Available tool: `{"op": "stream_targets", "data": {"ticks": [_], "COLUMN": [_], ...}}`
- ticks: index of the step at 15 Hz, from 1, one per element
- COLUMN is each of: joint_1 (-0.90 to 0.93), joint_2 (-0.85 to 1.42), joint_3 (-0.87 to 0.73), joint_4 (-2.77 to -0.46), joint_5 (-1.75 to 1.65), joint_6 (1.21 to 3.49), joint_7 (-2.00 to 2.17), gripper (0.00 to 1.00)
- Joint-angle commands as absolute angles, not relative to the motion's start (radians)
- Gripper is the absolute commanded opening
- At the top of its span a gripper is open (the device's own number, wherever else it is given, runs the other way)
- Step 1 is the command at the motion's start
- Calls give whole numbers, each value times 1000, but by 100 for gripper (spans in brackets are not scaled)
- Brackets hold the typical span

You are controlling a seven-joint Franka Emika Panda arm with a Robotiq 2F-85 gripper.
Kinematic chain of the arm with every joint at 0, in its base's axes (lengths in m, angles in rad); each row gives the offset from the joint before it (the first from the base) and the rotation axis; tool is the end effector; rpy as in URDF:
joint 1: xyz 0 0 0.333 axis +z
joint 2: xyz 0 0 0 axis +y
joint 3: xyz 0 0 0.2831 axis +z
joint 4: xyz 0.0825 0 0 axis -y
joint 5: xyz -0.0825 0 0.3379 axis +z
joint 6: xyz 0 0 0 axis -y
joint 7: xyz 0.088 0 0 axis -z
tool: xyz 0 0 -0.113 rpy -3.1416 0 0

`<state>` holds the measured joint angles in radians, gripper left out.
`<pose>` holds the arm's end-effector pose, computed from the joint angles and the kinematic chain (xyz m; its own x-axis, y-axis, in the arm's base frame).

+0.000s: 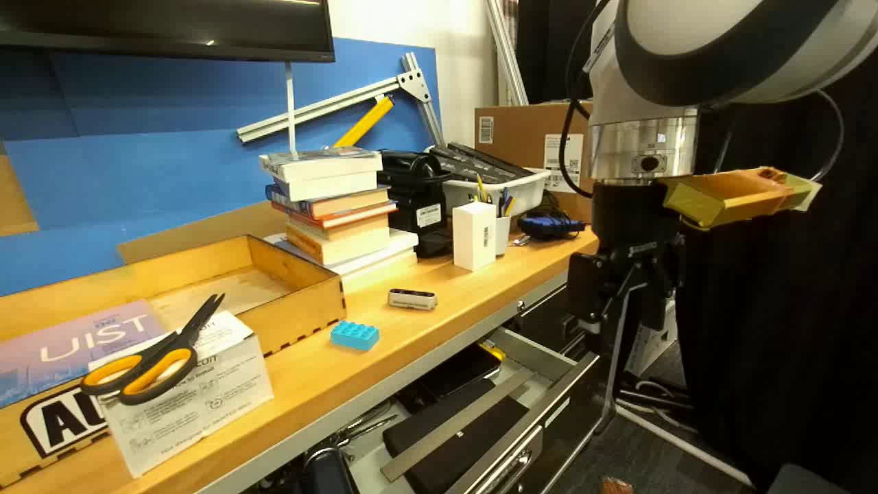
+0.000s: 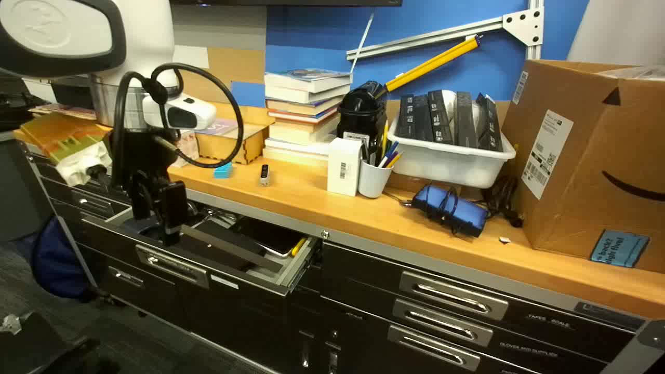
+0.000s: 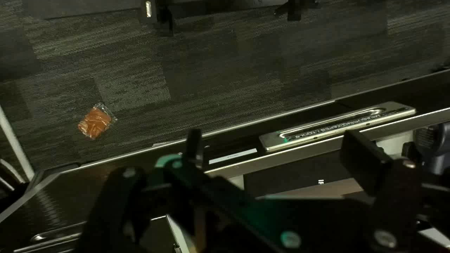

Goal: Put the blue object in the drawer and close it

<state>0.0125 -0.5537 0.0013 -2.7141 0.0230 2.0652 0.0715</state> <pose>0.3249 0.0058 0.3770 0.9930 -0.0689 -0.0962 -0.0703 -0.9975 -0.0116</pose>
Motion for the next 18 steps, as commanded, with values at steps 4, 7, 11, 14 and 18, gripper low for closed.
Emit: {"op": "stream_targets", "data": {"ticks": [4, 7, 11, 14, 18], "joint_1": [6, -6, 27, 31, 24], "joint_2": [-555, -554, -500, -394, -216], "joint_3": [7, 31, 139, 237, 323], "joint_4": [-2712, -2698, -2562, -2441, -2327], "joint_5": [26, 0, -71, -153, -267], "joint_6": [2064, 2076, 2185, 2266, 2364], "joint_7": [68, 110, 183, 251, 360], "gripper": [100, 100, 100, 100, 100]}}
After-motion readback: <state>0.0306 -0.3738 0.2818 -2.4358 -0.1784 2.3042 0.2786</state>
